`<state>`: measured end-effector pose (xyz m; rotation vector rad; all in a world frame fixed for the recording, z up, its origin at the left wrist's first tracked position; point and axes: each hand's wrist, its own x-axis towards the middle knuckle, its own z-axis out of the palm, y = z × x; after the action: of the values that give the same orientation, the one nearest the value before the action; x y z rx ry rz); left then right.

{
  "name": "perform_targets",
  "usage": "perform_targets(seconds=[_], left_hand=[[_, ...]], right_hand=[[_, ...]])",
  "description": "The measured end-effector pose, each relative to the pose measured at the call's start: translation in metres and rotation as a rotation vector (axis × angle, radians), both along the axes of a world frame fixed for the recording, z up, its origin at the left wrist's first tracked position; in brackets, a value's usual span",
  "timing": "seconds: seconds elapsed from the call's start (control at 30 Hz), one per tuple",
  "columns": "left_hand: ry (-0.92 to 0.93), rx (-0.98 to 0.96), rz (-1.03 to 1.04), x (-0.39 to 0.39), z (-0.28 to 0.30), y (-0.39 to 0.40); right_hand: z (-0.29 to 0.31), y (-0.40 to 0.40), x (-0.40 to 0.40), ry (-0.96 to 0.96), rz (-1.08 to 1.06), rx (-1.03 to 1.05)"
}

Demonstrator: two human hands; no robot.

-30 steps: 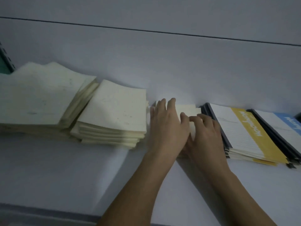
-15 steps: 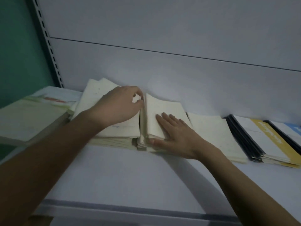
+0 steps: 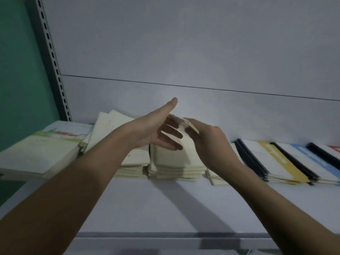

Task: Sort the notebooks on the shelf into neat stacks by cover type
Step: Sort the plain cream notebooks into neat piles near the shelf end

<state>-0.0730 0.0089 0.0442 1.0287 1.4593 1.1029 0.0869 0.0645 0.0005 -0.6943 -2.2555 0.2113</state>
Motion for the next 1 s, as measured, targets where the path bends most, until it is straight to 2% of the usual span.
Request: perform_targets(seconds=[0.07, 0.13, 0.2, 0.3, 0.37, 0.53, 0.6, 0.8, 0.87, 0.93, 1.0], left_hand=[[-0.211, 0.051, 0.048, 0.012, 0.003, 0.001], [-0.239, 0.115, 0.177, 0.017, -0.004, 0.003], [-0.238, 0.173, 0.274, 0.010, -0.012, 0.003], [-0.223, 0.246, 0.355, -0.012, -0.018, -0.008], [-0.225, 0.257, 0.439, -0.024, -0.021, -0.015], [-0.244, 0.273, 0.561, -0.043, -0.026, -0.021], [-0.237, 0.258, 0.566, -0.047, -0.031, -0.024], [-0.228, 0.227, 0.543, -0.064, -0.040, -0.036], [-0.211, 0.209, 0.544, -0.071, -0.041, -0.037], [-0.201, 0.198, 0.554, -0.073, -0.040, -0.036], [-0.197, 0.198, 0.540, -0.070, -0.038, -0.035]], right_hand=[[-0.002, -0.006, -0.004, -0.038, 0.021, 0.117], [-0.011, -0.002, -0.003, -0.101, 0.037, 0.199], [-0.021, 0.008, 0.004, -0.135, -0.002, 0.110], [-0.038, 0.023, 0.011, -0.198, -0.007, -0.184], [-0.048, 0.036, 0.008, -0.288, 0.036, -0.306], [-0.063, 0.049, -0.016, -0.631, 0.108, -0.224], [-0.072, 0.046, -0.014, -0.703, 0.114, -0.193], [-0.102, 0.033, 0.025, -0.453, 0.113, 0.011], [-0.095, 0.038, 0.032, -0.365, 0.115, -0.134], [-0.078, 0.046, 0.032, -0.117, 0.090, -0.396], [-0.057, 0.051, 0.028, 0.111, 0.065, -0.460]])
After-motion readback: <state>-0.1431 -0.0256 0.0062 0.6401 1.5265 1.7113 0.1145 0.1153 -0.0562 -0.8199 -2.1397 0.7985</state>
